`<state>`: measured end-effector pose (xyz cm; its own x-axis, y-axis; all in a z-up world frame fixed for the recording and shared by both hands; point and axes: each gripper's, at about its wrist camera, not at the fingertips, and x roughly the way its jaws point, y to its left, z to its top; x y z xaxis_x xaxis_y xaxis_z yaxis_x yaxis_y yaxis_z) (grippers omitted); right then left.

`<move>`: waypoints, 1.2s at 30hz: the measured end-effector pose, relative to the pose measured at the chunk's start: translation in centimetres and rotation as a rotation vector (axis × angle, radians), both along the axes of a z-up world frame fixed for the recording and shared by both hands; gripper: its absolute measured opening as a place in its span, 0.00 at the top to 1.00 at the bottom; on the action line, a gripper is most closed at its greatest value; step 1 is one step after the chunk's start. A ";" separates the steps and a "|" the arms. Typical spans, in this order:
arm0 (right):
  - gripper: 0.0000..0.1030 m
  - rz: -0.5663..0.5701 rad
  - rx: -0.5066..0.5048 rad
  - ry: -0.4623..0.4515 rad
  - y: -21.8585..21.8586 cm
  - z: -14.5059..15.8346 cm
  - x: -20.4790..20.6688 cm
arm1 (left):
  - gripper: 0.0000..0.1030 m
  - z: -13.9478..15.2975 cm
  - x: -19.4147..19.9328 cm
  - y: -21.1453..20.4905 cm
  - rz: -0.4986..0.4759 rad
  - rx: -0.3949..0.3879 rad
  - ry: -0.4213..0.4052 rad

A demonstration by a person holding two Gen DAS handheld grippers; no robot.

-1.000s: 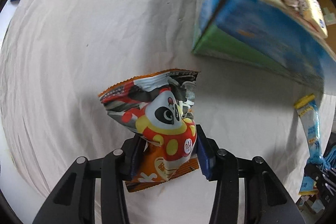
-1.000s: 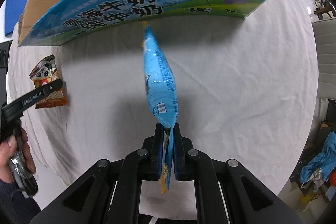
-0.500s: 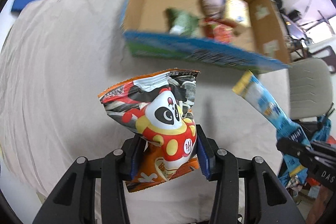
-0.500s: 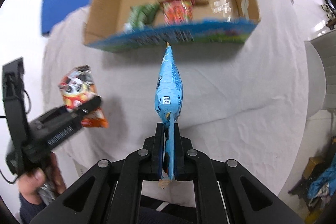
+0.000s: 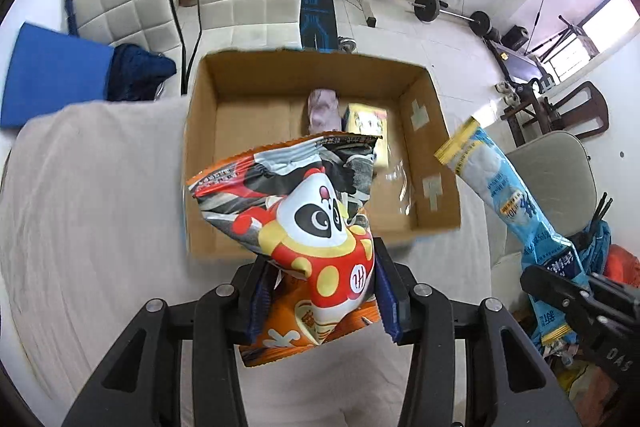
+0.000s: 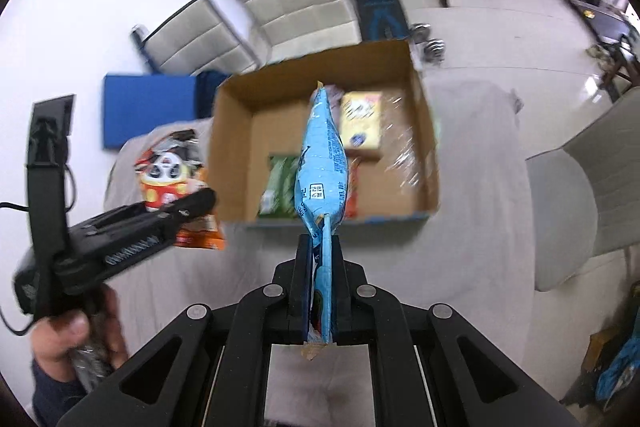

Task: Organize soft objects
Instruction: 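Lower the panda bag into the box with the left tool while the right tool drops the milk stick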

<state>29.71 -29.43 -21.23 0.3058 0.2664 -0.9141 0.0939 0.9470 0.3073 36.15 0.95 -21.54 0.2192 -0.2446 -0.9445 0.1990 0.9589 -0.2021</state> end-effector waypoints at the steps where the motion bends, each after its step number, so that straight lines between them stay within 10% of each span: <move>1: 0.93 -0.018 -0.018 -0.001 -0.2 -0.5 0.9 | 0.59 -0.2 1.0 -0.1 -0.005 0.004 0.005; 27: 0.92 -0.122 -0.203 0.146 -1.2 -16.3 14.3 | 0.58 -10.2 13.7 -0.4 0.009 0.144 0.161; 31: 0.35 -0.128 -0.174 0.190 -1.3 -17.7 14.5 | 0.48 -10.9 14.1 0.3 0.056 0.115 0.207; 36: 0.32 -0.128 -0.200 0.182 -1.1 -17.3 14.5 | 0.46 -10.3 14.1 0.7 0.072 0.130 0.178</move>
